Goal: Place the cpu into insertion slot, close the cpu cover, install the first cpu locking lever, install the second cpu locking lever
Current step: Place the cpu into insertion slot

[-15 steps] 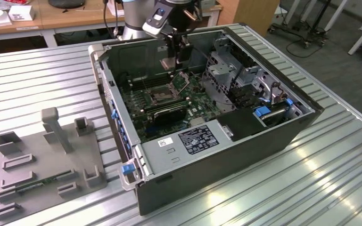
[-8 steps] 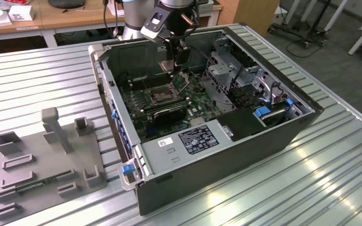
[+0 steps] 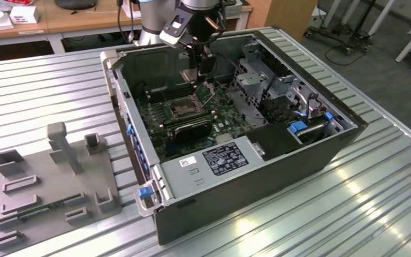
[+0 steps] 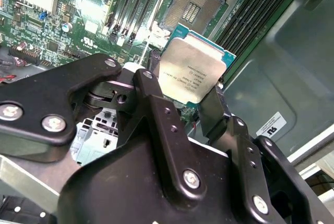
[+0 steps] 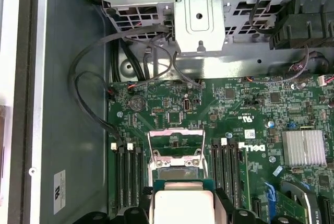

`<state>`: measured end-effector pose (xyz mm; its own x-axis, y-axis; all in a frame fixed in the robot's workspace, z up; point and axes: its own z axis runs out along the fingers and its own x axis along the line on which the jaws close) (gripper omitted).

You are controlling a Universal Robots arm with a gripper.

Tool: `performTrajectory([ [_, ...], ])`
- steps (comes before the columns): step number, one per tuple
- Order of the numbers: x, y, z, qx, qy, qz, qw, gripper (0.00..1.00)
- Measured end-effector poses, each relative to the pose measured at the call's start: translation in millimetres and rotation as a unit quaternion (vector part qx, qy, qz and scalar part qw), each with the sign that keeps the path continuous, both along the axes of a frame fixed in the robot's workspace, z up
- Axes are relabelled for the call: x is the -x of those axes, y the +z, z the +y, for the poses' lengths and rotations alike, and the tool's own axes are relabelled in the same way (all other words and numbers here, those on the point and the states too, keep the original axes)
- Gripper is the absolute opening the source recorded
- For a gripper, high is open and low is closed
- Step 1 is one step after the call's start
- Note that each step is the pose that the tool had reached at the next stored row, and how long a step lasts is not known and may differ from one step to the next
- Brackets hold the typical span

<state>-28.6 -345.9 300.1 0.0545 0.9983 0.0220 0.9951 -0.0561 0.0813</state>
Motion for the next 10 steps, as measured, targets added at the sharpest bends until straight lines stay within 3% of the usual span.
performTrajectory([
  [10,1.5,-3.7,0.4,-0.0001,0.0,0.0,1.0,0.54],
])
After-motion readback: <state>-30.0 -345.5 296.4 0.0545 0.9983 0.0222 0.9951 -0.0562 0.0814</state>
